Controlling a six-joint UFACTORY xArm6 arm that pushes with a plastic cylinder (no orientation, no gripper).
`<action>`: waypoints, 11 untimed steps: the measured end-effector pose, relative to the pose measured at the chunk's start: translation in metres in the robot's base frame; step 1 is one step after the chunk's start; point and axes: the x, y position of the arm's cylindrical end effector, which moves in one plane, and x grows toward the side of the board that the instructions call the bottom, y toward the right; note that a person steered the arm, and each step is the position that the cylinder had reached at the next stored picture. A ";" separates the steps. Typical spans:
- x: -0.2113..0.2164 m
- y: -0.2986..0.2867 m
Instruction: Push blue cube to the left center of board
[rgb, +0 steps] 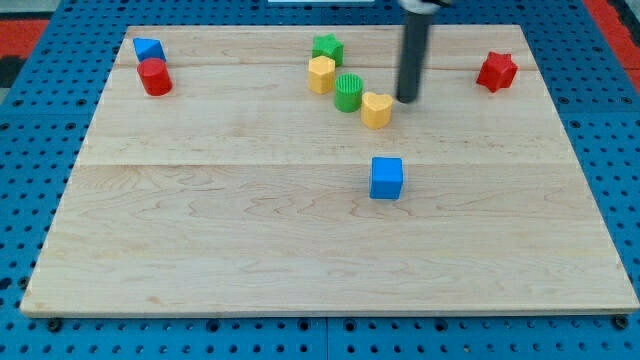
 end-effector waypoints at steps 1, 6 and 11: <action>0.071 0.039; 0.071 -0.240; 0.066 -0.264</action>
